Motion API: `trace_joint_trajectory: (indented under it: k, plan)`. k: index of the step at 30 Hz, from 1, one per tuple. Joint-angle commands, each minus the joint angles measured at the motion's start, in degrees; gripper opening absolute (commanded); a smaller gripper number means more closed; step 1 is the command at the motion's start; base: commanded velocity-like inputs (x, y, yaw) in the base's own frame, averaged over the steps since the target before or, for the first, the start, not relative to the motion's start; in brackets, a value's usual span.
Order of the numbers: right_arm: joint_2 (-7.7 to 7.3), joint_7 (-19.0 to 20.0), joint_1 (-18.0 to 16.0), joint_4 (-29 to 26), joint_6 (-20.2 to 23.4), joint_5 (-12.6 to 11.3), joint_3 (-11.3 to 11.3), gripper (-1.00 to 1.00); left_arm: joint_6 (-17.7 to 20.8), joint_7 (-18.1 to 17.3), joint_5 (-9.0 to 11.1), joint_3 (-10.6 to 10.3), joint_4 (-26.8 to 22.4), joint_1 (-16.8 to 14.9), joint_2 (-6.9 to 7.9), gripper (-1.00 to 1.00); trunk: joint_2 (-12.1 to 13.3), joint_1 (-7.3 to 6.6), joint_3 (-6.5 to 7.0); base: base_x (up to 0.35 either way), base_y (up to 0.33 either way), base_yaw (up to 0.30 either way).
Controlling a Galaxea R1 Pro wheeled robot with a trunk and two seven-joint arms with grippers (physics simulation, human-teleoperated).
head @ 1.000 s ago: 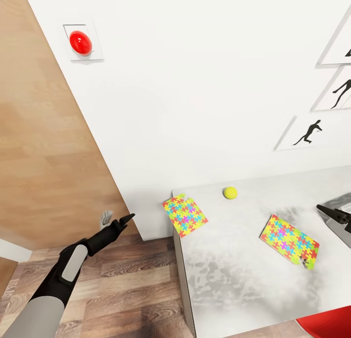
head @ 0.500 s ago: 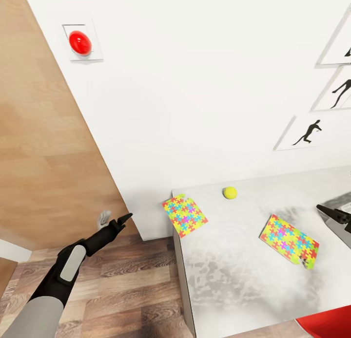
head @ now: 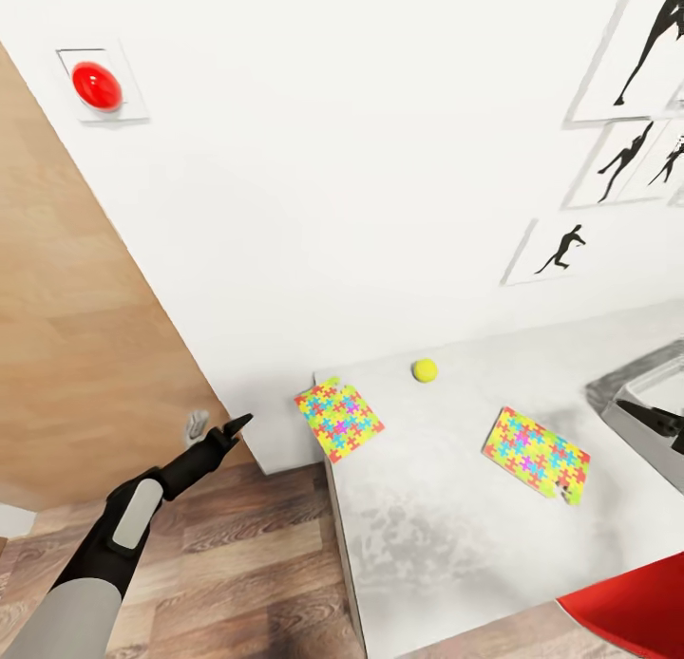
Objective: Put all the toys in the child's room - the three board games (two on the bed and one on the table), the two jigsaw puzzles on the table, and the tennis ball on the table - inside the toy box on the table in the child's room.
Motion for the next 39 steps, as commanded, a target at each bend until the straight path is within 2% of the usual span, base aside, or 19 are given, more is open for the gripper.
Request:
trace_joint_trajectory:
  k: [1, 31, 39]
  plan:
    - [0.0, 0.15, -0.07, 0.01, 0.3, -0.08, -0.04, 1.0, 0.44, -0.08, 0.29, 0.17, -0.01, -0.03, -0.01, 1.0, -0.1, 0.03, -0.09, 0.0, 0.0, -0.117]
    - [0.0, 0.34, -0.07, 0.01, 0.26, -0.08, -0.04, 1.0, 0.44, -0.14, 0.37, 0.4, -0.37, -0.03, -0.01, 1.0, -0.1, 0.03, -0.09, 0.0, 0.0, -0.027]
    - [0.0, 0.35, -0.07, 0.01, 0.27, -0.08, -0.06, 1.0, 0.44, -0.14, 0.37, 0.42, -0.34, -0.03, -0.01, 1.0, -0.1, 0.03, -0.09, 0.0, 0.0, -0.144]
